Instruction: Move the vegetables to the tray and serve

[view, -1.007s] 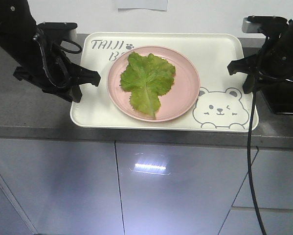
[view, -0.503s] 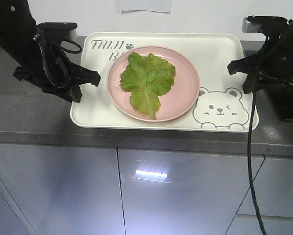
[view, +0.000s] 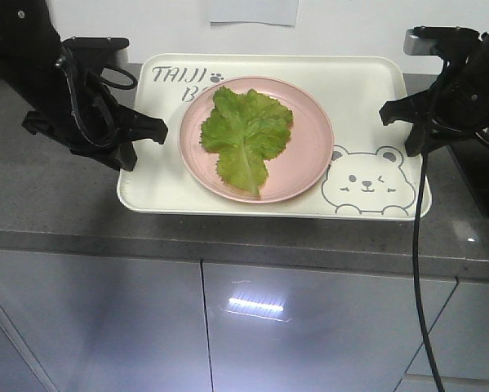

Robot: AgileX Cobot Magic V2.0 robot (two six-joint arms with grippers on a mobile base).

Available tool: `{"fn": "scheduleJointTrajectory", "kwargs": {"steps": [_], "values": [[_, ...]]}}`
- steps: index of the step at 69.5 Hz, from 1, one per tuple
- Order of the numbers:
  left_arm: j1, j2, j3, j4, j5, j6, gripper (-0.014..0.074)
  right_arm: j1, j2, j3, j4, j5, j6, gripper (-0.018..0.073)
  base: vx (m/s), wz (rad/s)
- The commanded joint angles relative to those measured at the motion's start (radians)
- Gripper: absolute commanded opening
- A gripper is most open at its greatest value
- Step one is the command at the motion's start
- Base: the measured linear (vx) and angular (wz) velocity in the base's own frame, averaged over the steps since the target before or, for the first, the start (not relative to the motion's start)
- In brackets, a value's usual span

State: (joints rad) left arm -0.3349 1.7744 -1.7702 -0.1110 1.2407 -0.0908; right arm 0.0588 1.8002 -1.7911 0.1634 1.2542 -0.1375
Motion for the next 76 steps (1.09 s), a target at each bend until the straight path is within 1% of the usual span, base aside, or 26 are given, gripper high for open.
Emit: {"fn": "scheduleJointTrajectory", "kwargs": {"steps": [1,76], "values": [[-0.028,-0.055,-0.039,-0.157,-0.093,0.025,-0.0006,0.019,-0.056,-0.027,0.138,0.029,-0.041,-0.0008,0.06,0.03],[-0.028,-0.055,-0.039,-0.157,-0.093,0.025,-0.0006,0.019,-0.056,-0.027,0.138,0.029,-0.041,-0.0006,0.06,0.01]]}}
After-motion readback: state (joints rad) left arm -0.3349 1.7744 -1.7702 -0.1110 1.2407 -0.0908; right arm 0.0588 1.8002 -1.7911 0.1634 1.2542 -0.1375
